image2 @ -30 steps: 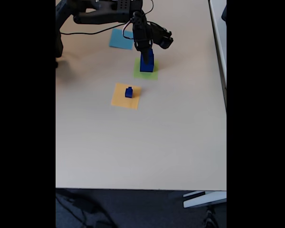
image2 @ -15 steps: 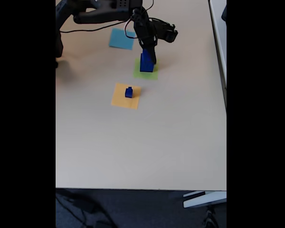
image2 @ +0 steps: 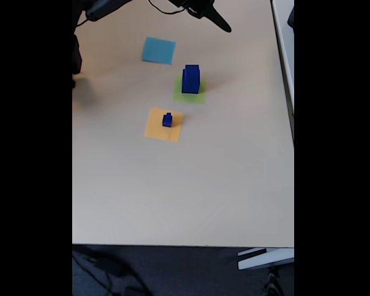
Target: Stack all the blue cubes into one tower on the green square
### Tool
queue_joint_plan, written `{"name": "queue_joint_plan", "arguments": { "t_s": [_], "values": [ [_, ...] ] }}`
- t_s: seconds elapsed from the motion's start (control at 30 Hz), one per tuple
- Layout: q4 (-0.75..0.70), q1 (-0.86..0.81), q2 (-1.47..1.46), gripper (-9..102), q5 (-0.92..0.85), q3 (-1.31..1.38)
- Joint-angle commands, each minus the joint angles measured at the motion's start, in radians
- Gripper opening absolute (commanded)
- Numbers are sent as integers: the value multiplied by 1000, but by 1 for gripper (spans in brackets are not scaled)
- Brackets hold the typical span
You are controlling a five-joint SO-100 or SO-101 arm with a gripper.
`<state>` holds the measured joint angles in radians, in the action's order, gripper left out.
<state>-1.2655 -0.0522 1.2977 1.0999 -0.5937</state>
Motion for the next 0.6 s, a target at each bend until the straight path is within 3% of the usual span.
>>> {"name": "queue_joint_plan", "arguments": {
  "t_s": [0.0, 0.07, 0.17, 0.4, 0.57],
  "values": [
    [28, -40, 167, 27, -52, -48],
    [25, -63, 196, 26, -67, -91],
    [52, -114, 261, 10, -100, -238],
    [75, -129, 337, 11, -166, -330],
    [107, -138, 379, 20, -206, -440]
  ]
}}
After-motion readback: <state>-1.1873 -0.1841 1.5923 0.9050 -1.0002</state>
